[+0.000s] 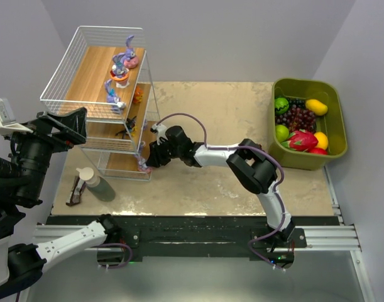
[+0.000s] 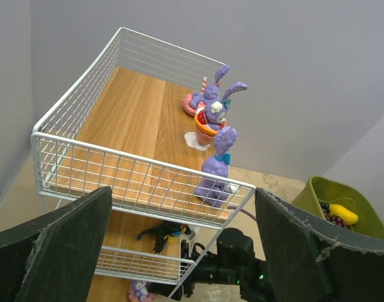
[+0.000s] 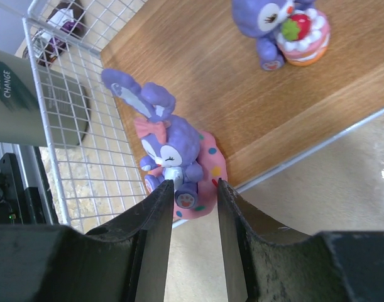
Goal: Place and organize the plastic toys onto the shelf
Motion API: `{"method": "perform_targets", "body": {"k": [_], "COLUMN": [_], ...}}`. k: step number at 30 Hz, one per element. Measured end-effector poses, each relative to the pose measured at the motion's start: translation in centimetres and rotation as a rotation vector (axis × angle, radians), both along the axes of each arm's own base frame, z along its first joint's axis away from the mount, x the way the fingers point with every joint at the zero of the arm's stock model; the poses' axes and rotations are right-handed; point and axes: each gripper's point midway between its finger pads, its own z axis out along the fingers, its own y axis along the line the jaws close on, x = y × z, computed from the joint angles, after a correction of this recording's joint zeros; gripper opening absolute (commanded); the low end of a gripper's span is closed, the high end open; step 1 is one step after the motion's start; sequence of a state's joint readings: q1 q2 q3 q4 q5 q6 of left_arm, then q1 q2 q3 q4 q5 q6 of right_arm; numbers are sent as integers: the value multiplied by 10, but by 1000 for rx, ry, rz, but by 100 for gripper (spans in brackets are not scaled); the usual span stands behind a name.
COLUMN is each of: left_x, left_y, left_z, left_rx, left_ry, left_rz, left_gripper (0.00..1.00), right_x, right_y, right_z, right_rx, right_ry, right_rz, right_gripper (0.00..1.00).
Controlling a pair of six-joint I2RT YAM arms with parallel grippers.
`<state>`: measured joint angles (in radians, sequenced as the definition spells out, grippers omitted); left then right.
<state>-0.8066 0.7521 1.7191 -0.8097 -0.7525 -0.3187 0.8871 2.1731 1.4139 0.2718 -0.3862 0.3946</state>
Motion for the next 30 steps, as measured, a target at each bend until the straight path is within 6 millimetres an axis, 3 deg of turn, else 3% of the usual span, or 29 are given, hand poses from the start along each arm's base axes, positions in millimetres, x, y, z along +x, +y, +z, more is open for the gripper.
{"method": "perform_targets", "body": {"k": [30], "left_x": [0], "left_y": [1], "left_z": [0], "left_rx": [-1], "left_ry": [0], "left_rz": [3], "left_gripper": [100], "right_x": [10], "right_y": [30], "right_z": [-1], "right_rx": [27], "right_ry": [-98], "right_rz": [104], "right_gripper": [41]}}
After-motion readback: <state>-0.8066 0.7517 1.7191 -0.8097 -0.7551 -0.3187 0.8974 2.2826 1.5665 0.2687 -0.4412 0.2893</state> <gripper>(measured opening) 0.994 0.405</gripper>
